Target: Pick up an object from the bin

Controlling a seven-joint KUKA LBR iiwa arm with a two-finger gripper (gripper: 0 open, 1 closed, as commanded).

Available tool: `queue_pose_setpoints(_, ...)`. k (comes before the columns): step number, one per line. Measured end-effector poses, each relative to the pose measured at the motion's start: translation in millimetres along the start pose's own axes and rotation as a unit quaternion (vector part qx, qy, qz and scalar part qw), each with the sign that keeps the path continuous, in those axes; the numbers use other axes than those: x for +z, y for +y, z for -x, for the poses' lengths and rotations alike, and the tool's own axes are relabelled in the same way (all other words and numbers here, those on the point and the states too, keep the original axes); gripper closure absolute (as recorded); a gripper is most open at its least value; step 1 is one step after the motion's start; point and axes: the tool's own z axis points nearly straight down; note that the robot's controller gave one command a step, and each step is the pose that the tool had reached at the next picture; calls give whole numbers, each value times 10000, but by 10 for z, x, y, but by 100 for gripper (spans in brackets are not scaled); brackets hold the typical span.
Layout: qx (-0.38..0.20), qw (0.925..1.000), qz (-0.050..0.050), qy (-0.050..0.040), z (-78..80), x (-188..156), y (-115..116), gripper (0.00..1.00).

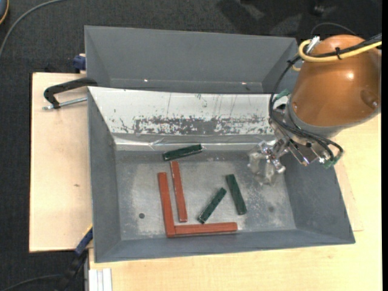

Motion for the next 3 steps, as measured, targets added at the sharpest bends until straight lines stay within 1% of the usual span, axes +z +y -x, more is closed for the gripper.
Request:
queue_pose_setpoints(1,-8,10000,32,43,-10,47,18,0)
queue_pose_setpoints(2,-302,9995,64,93,9,1389,73,0)
queue_pose_setpoints(3,-1435,9896,51,37,415,1746,227,0)
